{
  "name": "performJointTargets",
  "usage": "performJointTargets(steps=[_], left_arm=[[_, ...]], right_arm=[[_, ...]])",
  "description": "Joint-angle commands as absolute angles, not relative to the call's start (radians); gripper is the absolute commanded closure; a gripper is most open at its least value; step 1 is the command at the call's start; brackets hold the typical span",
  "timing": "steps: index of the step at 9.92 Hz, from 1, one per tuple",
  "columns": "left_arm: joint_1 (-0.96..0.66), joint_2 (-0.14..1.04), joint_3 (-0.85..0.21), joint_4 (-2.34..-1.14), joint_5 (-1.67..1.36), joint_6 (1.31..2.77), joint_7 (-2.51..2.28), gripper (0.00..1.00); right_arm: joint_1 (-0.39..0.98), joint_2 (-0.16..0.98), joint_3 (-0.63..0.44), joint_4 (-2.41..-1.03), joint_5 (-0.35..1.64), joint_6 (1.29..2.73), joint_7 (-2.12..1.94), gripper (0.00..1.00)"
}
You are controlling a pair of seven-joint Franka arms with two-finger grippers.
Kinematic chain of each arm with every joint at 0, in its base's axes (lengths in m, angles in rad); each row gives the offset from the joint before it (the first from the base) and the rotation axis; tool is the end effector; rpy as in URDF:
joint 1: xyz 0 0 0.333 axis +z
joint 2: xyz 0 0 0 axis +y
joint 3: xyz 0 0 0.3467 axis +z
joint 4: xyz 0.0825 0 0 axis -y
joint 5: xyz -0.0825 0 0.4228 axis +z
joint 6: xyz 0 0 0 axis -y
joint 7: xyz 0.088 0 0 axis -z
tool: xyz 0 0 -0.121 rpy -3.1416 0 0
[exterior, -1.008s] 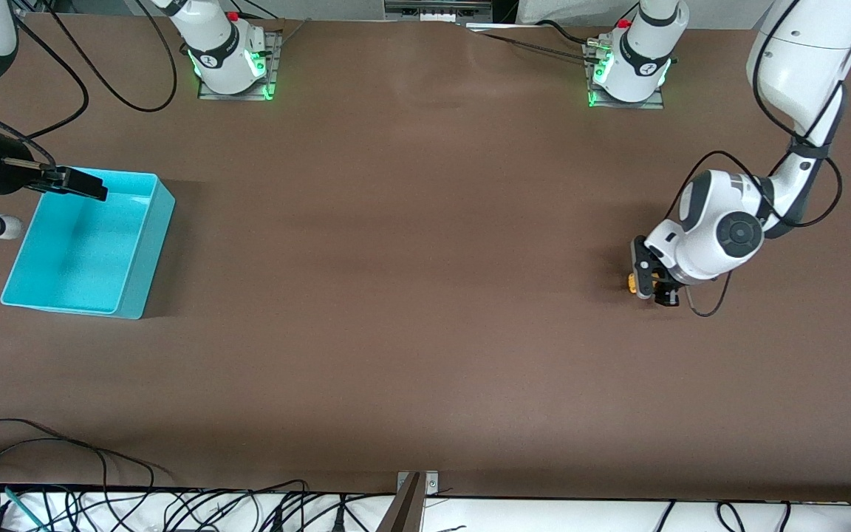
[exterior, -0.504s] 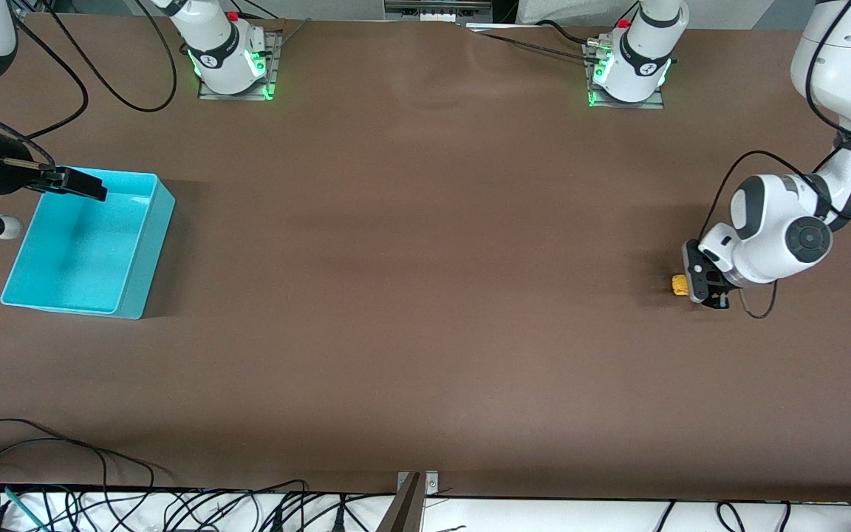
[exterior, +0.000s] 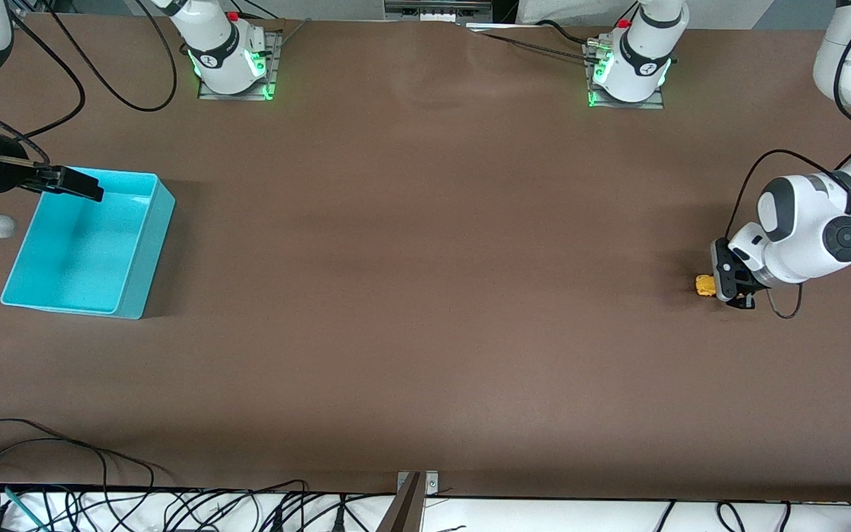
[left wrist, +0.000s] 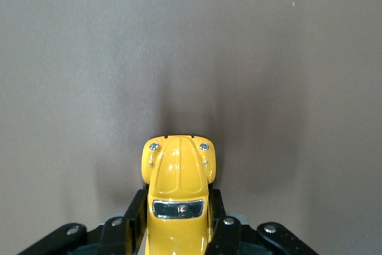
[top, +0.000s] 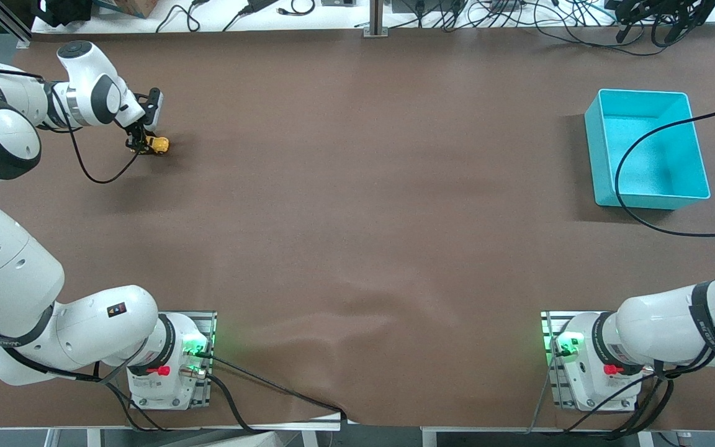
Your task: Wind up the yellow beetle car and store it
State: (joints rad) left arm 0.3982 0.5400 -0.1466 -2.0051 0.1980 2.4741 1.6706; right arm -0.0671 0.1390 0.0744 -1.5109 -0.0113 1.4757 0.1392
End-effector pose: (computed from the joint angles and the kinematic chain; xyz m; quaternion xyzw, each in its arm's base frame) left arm 0.6147 0.1593 0.1610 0.7103 -0.7029 -0.0344 0.0128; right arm 0.6234 0.0001 0.5796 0.9941 -0.0656 -0.0865 0.0068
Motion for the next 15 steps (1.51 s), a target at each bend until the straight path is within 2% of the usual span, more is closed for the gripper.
performJointTargets(steps=[1,6,7,8,10,13,15], left_arm=[[0.426,0.609,-0.152,-1.959,0.233,2.484,1.715,0.82],[0.44,0.607,-0.152,-1.957,0.233,2.484,1.733,0.78],[0.44,0.607,-0.152,-1.951,0.233,2.484,1.733,0.61],[0.436,0.601,-0.156,-1.944,0.233,2.48,1.733,0.01],[0.431,0.577,-0.181,-1.934,0.223,2.424,1.724,0.0],[0.431,0.569,-0.207,-1.85,0.213,2.251,1.677,0.0],[0.434,0.522,-0.21,-1.847,0.2,2.147,1.541,0.0]], right_arm=[[-0.074,0.135,0.08,-1.508,-0.021,1.493,0.147,0.0],[-0.075,0.123,0.032,-1.508,-0.008,1.457,0.138,0.0],[-0.075,0.115,0.031,-1.502,-0.011,1.454,0.13,0.0],[-0.077,0.109,0.029,-1.503,-0.009,1.454,0.129,0.0],[-0.069,0.12,0.029,-1.503,-0.008,1.47,0.129,0.0],[-0.067,0.12,0.034,-1.509,-0.006,1.466,0.129,0.0],[-0.067,0.12,0.034,-1.509,-0.006,1.465,0.129,0.0]])
